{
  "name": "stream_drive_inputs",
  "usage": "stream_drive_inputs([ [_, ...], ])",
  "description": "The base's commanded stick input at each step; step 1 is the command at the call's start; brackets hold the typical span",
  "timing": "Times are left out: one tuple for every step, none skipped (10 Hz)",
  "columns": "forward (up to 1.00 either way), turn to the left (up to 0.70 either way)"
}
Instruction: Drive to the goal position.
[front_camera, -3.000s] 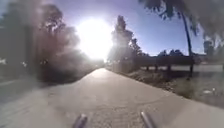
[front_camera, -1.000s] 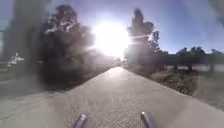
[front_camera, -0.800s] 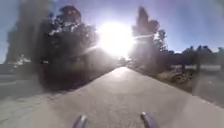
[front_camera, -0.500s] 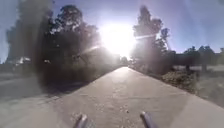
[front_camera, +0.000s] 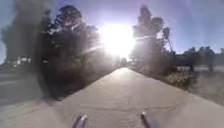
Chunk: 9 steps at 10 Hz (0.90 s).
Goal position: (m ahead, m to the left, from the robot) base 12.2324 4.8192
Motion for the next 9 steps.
stream_drive_inputs([
  [0.95,0.0],
  [0.95,0.0],
  [0.95,0.0],
  [0.95,0.0],
  [0.96,0.0],
  [0.96,0.0],
  [0.95,0.0],
  [0.95,0.0],
  [0.95,0.0],
])
